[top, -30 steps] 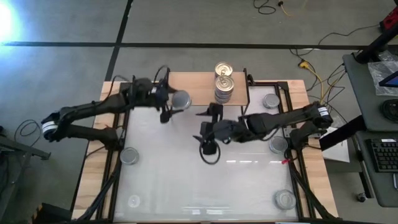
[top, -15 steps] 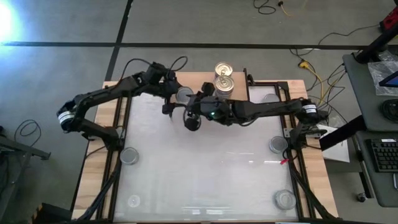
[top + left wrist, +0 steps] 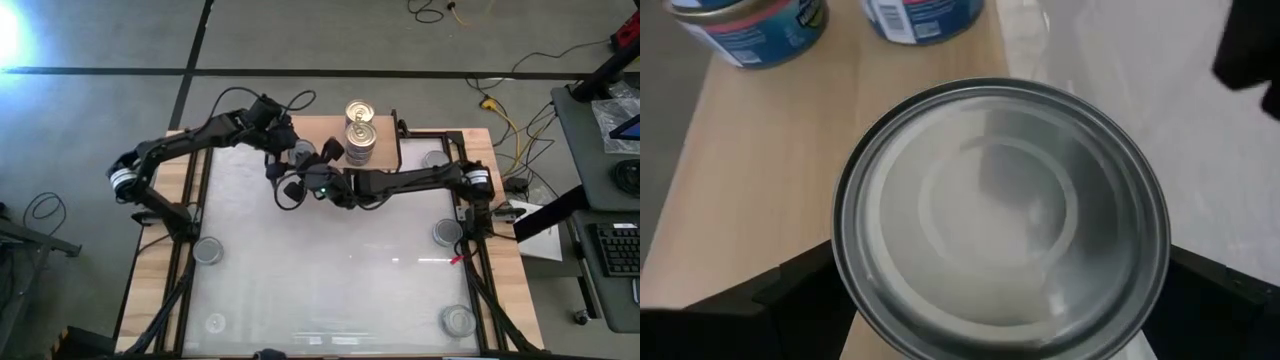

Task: Stack canned seafood by type on shelf
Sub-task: Put the green tuna can on the shelf

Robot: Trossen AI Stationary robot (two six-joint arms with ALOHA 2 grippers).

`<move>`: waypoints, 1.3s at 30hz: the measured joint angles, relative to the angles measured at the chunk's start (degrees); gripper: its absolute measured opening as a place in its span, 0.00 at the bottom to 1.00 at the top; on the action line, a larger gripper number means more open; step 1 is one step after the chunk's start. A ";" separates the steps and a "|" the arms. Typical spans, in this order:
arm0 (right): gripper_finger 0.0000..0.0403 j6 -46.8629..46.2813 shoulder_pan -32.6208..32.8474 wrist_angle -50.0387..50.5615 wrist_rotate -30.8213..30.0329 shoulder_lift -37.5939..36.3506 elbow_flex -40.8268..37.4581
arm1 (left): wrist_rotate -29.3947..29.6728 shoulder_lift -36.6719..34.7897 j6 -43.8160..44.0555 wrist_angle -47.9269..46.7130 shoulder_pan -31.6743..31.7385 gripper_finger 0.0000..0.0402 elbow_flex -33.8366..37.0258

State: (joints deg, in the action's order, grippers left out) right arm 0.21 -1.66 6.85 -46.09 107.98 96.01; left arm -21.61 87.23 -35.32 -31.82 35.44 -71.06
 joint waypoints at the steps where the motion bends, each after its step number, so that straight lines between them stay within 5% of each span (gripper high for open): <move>1: 0.03 0.22 -0.31 0.07 0.00 0.00 0.00 | 0.04 0.68 -0.09 -0.29 0.17 0.93 -0.48; 24: 0.03 -0.63 -6.74 1.62 12.88 0.04 -6.10 | 2.62 4.32 -0.19 -2.13 0.75 0.99 -1.56; 39: 0.03 2.59 -8.07 -3.25 13.41 0.00 -7.88 | 2.57 4.45 -0.19 -1.43 0.74 1.00 -1.45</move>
State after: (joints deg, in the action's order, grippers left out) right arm 2.80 -9.73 3.60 -32.68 107.98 88.12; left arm -19.04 91.68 -35.51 -33.25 36.18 -72.51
